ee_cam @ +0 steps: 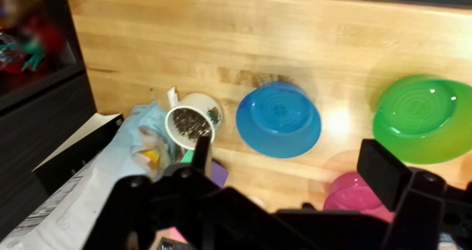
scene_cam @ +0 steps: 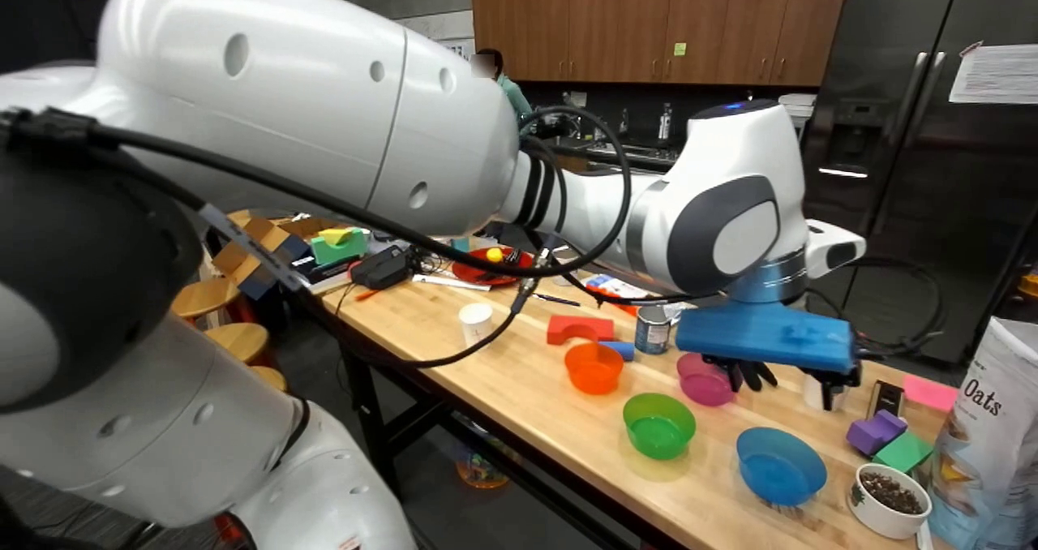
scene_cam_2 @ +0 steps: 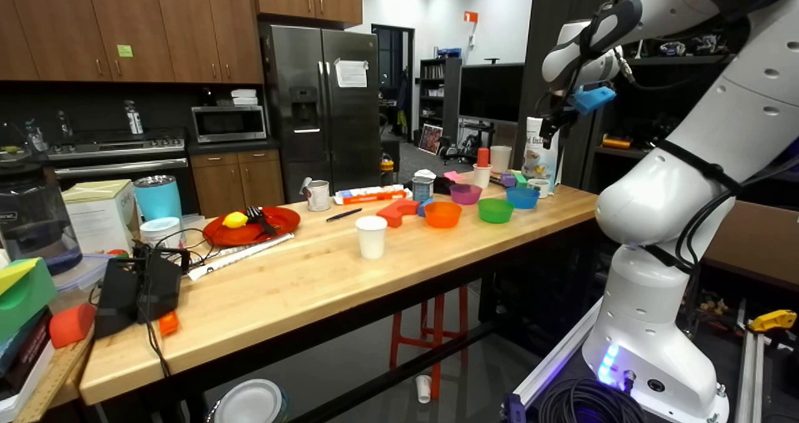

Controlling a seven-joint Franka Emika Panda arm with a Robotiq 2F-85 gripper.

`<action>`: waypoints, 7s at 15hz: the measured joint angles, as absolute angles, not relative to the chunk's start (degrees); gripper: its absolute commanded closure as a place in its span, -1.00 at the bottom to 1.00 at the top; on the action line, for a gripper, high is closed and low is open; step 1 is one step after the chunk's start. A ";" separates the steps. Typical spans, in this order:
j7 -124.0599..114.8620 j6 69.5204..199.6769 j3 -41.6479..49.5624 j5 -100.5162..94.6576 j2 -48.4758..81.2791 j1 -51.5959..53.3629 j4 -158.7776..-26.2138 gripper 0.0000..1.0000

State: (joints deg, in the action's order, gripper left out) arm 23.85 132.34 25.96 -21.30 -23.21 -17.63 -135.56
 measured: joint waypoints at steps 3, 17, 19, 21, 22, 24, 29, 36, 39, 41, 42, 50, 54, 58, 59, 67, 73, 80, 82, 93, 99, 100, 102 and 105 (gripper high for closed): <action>32.55 138.15 30.56 -16.36 -17.12 -17.42 -131.62 -1.00; 67.11 143.43 31.70 10.47 5.89 -21.52 -127.04 -1.00; 67.14 143.31 29.91 10.77 7.79 -23.52 -125.68 -1.00; 67.10 143.33 28.23 12.23 9.02 -25.49 -124.29 -1.00; 67.26 143.42 27.44 13.39 9.30 -26.45 -123.57 -1.00; 68.17 143.43 26.02 15.59 9.44 -28.14 -122.04 -1.00; 72.28 140.63 22.96 21.90 9.53 -30.03 -118.39 -1.00; 81.26 136.96 20.82 25.59 10.23 -30.10 -115.98 -1.00; 84.23 136.75 20.27 26.25 11.29 -30.10 -115.64 -1.00; 85.70 136.71 19.84 26.26 12.28 -30.10 -115.35 -1.00; 86.32 136.71 19.67 26.26 12.82 -30.10 -115.16 -1.00; 89.55 136.74 18.72 25.96 16.63 -30.11 -113.15 -1.00; 90.96 136.73 17.74 25.96 18.21 -30.14 -112.55 -1.00; 91.79 136.73 16.99 25.88 19.45 -30.15 -111.87 -1.00; 91.83 136.73 16.91 25.76 19.63 -30.15 -111.74 -1.00; 91.88 136.71 16.55 24.15 20.63 -30.18 -111.19 0.06; 91.87 136.69 16.46 22.88 21.02 -30.30 -110.68 1.00; 92.08 136.66 16.44 21.49 20.95 -30.65 -108.82 0.98; 92.83 136.67 16.44 21.49 20.86 -31.15 -107.62 0.98; 104.29 137.09 13.93 28.82 16.15 -35.18 -102.35 0.98; 115.04 139.28 12.91 34.00 14.70 -35.25 -102.00 0.98; 117.23 139.86 12.70 35.06 14.28 -35.25 -101.99 0.98; 121.16 141.18 12.61 37.86 13.33 -35.25 -102.05 0.98; 126.70 145.63 13.23 44.67 11.47 -35.52 -103.12 0.98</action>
State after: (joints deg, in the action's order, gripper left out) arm 126.70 145.63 13.23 44.67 11.47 -35.52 -103.12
